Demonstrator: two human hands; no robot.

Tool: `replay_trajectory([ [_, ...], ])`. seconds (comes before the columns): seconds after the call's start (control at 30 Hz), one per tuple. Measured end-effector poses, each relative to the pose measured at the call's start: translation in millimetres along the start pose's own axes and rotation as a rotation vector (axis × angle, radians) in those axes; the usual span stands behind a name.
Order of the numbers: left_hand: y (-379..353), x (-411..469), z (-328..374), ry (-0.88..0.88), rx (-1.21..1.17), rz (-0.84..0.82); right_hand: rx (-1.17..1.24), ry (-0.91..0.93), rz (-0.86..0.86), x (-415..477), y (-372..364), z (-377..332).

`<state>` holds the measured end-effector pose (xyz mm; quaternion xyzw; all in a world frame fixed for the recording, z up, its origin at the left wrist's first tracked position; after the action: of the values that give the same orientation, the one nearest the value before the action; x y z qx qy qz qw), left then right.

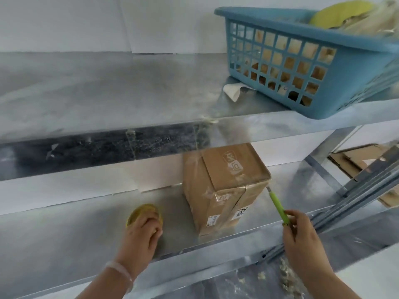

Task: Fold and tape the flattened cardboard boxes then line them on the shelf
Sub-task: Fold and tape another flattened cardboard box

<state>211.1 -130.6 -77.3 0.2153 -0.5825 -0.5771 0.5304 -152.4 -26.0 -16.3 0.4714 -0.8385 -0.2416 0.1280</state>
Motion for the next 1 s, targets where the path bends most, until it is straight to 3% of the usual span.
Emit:
replay_trajectory([
  [0.1,-7.7,-8.6,7.8,-0.005,-0.023,-0.027,-0.196,-0.054,-0.078,45.3,-13.5,25.3],
  [0.27,-7.9,-6.5,10.7,0.058,0.058,-0.132,-0.393,0.030,-0.276,91.3,-41.7,48.5],
  [0.4,25.8,3.9,37.8,0.260,-0.078,-0.002,-0.603,0.159,-0.326,99.0,-49.7,46.6],
  [0.47,59.4,18.7,67.7,0.373,-0.249,0.194,-0.337,0.120,-0.246,90.6,-40.0,19.7],
  [0.53,90.2,38.0,109.4,0.389,-0.565,0.374,0.304,0.117,-0.139,70.8,-26.9,-21.8],
  [0.6,103.3,58.6,149.4,0.356,-0.802,0.409,0.718,0.201,-0.209,42.0,-22.0,-75.5],
  [0.7,95.1,79.8,179.0,0.430,-0.896,0.374,0.881,0.159,-0.403,19.9,-38.4,-118.0],
  [1.0,83.0,82.8,169.0,0.543,-0.772,0.496,1.037,0.091,-0.316,26.9,-52.4,-123.7],
])
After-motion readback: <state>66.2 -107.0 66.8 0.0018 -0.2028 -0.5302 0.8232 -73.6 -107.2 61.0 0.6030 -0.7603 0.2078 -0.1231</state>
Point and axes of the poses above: each hand's wrist, its own x-axis towards the middle knuckle, its own y-axis out of the back of the hand, z = x × y, the point moved 6 cm from there along x, towards the middle knuckle, and after that the axes turned 14 degrees about x, right-handed, at the moved point
